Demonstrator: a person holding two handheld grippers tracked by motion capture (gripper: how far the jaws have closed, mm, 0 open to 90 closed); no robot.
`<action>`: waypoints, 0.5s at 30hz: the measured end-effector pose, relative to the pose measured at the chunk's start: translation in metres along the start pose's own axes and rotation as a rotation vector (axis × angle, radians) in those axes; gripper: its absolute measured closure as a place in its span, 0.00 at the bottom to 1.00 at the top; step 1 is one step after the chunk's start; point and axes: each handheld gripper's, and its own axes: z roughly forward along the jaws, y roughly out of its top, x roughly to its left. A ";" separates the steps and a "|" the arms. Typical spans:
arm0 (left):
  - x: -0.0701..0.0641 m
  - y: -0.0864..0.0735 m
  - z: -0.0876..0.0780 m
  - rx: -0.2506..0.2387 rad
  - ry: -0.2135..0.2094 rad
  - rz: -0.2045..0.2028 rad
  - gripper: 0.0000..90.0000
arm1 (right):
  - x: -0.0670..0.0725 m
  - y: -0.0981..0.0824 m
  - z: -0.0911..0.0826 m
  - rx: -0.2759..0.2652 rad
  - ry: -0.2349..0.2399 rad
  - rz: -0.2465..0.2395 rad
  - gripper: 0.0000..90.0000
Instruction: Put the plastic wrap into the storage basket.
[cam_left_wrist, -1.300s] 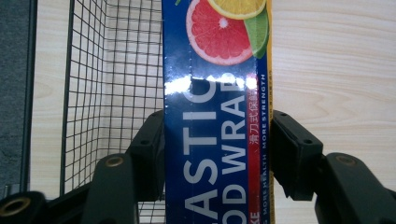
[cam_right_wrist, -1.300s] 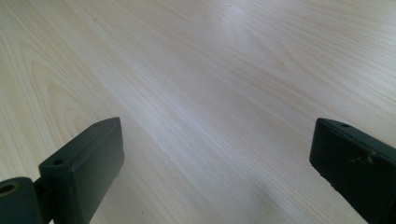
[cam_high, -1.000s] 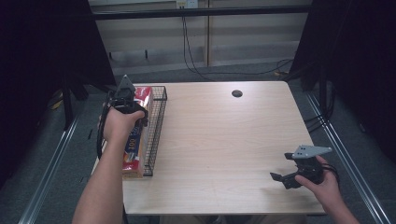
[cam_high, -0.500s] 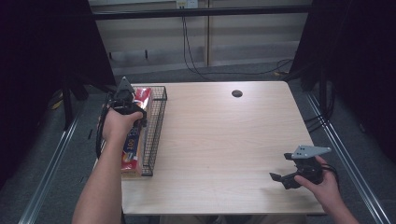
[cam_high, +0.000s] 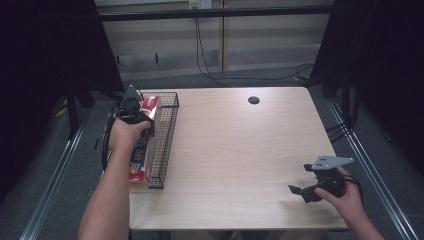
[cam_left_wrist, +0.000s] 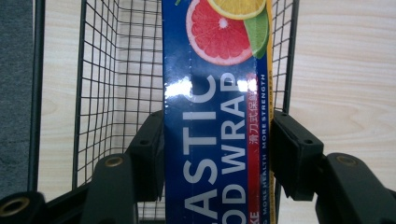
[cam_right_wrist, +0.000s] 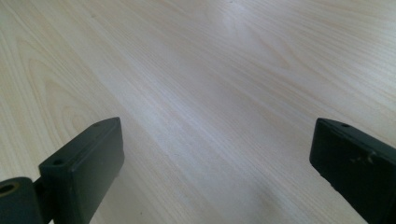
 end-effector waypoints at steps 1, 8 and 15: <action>0.002 0.000 0.001 -0.001 -0.002 0.003 0.49 | 0.000 0.000 0.000 0.000 -0.001 0.000 0.03; 0.003 0.002 0.010 0.009 0.003 -0.003 0.49 | 0.000 0.000 0.000 0.000 -0.001 0.002 0.03; 0.002 0.005 0.017 0.016 0.006 0.001 0.49 | 0.000 -0.001 0.000 0.004 0.000 0.002 0.03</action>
